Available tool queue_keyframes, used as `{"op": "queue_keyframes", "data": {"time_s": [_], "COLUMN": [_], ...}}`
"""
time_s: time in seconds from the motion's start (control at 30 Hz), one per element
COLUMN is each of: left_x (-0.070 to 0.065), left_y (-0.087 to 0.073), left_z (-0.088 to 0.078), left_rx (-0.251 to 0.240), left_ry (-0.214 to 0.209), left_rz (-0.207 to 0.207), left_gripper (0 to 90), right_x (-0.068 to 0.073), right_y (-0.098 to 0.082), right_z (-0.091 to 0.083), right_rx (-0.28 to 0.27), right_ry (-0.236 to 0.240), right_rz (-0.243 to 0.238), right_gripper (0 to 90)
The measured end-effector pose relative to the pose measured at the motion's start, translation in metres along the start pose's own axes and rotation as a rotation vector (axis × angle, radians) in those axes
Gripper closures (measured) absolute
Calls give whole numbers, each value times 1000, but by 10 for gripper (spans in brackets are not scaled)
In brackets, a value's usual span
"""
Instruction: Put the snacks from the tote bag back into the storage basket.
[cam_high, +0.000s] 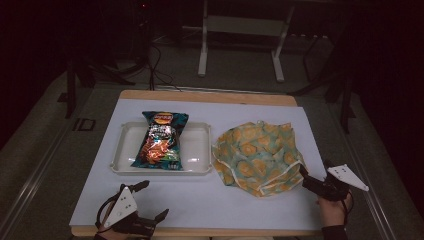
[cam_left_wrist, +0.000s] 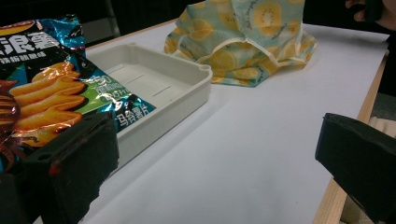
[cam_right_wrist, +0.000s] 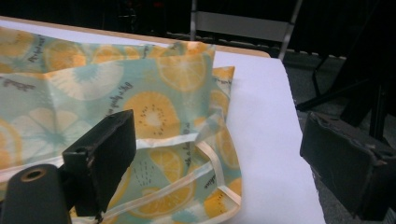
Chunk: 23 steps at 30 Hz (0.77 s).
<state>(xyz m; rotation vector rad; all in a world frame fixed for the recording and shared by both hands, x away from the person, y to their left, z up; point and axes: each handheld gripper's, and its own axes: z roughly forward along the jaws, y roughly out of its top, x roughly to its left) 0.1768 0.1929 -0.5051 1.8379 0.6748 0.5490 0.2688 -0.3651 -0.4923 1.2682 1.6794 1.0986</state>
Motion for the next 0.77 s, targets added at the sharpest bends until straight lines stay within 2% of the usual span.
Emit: {"op": "queue_keyframes", "data": {"time_s": [0.2, 0.33, 0.53, 0.77], "left_x": [0, 0, 0, 0], "left_y": [0, 0, 0, 0], "left_z": [0, -1, -1, -1], "left_rx": [1, -1, -3, -1], "left_ry": [-3, 0, 2, 3], "left_rz": [3, 1, 3, 6], "left_gripper": [1, 1, 1, 1], "right_x": [0, -1, 0, -1], "right_y": [-8, -9, -10, -11], "right_z": [5, 6, 6, 7], "right_rx": [12, 13, 2, 4], "right_ry": [2, 8, 1, 7], "right_rz": [8, 31, 3, -2], "right_gripper": [105, 105, 105, 105]}}
